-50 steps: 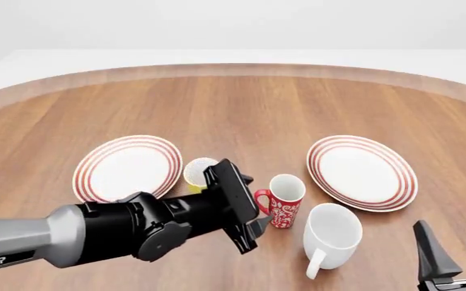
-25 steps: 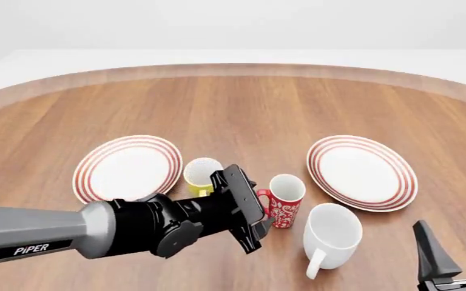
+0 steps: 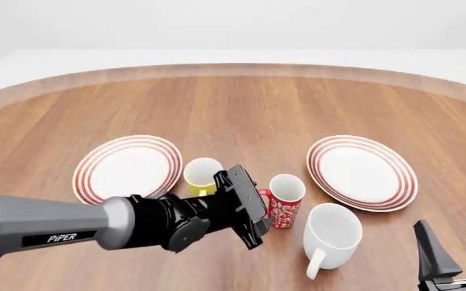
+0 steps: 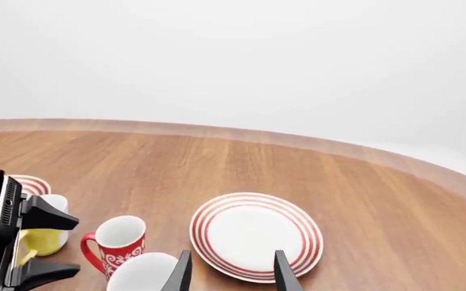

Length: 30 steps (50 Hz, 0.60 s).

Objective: Put the red mug on the left plate.

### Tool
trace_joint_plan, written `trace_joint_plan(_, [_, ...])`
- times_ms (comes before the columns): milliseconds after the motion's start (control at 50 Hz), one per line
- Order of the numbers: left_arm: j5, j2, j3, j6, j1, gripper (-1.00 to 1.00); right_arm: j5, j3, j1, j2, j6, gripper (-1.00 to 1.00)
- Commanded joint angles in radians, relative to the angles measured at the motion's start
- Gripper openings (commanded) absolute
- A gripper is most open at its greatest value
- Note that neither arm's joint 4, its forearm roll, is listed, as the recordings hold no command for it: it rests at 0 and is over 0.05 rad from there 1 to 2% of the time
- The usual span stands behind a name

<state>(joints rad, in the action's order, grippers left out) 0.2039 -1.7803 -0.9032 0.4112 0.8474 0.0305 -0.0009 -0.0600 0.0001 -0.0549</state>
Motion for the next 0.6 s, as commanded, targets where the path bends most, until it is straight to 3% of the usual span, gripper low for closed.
trace_joint_plan(20, [0.007,-0.031,-0.015,0.005,-0.013,1.00,0.002,0.000,0.001,0.000,-0.001,1.00])
trace_joint_plan(600, [0.018,-0.085,-0.048,0.023,-0.038,1.00,0.004,0.000,0.002,0.000,-0.001,1.00])
